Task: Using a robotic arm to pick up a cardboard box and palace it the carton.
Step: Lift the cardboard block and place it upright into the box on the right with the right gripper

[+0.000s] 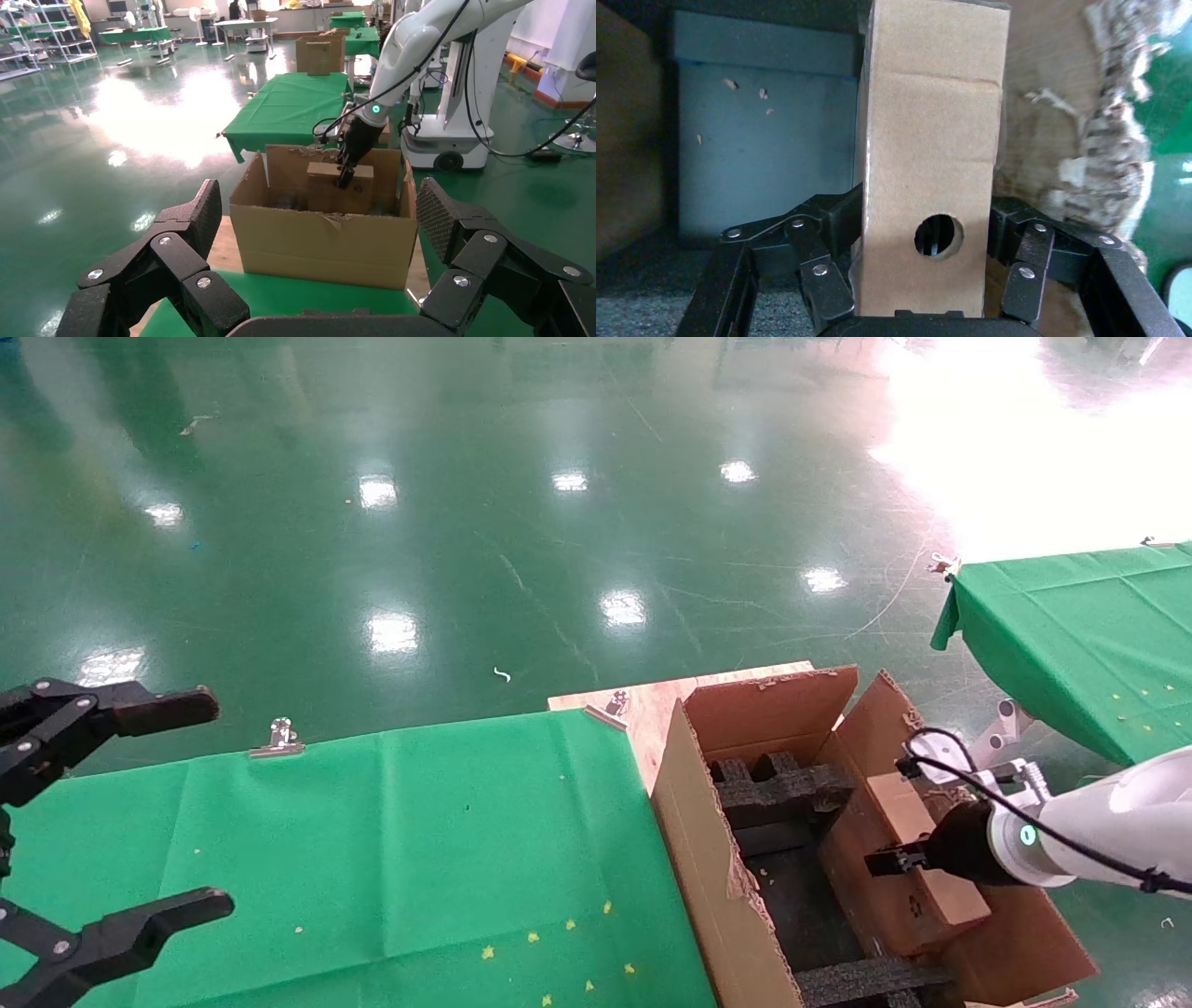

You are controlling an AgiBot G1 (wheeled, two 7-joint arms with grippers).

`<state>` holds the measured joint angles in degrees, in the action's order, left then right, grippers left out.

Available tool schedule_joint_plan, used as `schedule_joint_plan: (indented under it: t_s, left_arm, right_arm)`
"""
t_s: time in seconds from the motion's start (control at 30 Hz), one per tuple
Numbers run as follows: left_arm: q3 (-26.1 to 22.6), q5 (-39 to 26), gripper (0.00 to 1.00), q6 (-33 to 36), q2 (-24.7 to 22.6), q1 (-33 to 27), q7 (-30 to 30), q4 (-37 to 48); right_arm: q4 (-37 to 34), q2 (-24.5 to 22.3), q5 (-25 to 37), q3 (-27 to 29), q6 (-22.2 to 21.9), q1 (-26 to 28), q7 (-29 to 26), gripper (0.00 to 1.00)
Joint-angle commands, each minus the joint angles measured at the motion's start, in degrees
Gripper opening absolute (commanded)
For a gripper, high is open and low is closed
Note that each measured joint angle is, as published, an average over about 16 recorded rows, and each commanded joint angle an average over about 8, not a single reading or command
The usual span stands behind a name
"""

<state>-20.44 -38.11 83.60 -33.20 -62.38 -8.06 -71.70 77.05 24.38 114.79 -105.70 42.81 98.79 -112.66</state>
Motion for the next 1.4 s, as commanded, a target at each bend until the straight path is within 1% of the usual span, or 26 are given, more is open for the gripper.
schedule_joint_plan:
  t_s: [0.03, 0.43, 0.77, 0.8, 1.03, 1.07, 1.4]
  left_arm:
    - [0.0, 0.0, 1.0, 0.0, 0.0, 0.0, 0.0, 0.0]
    - [0.0, 0.0, 1.0, 0.0, 0.0, 0.0, 0.0, 0.0]
    - [-0.01, 0.01, 1.0, 0.0, 0.0, 0.0, 0.0, 0.0]
    - [-0.01, 0.01, 1.0, 0.0, 0.0, 0.0, 0.0, 0.0]
    - [0.0, 0.01, 1.0, -0.02, 0.01, 0.01, 0.01, 0.01]
    - [0.0, 0.01, 1.0, -0.02, 0.01, 0.01, 0.01, 0.02]
    - [0.0, 0.01, 1.0, -0.02, 0.01, 0.01, 0.01, 0.02]
  right_arm:
    - [-0.07, 0.45, 0.48, -0.23, -0.28, -0.66, -0.78, 0.0]
    - [-1.92, 2.28, 3.87, -1.08, -1.4, -3.09, -3.61, 0.0]
    - [-3.42, 3.78, 2.62, -1.61, -2.15, -4.32, -2.17, 0.0]
    - [-3.56, 3.87, 2.45, -1.65, -2.21, -4.39, -1.96, 0.05]
    - [-4.31, 4.2, 1.81, -1.72, -2.85, -4.76, -0.85, 0.92]
    - [-4.36, 4.22, 1.77, -1.72, -2.92, -4.78, -0.78, 1.0]
    - [-4.25, 4.15, 1.7, -1.7, -2.84, -4.66, -0.93, 1.0]
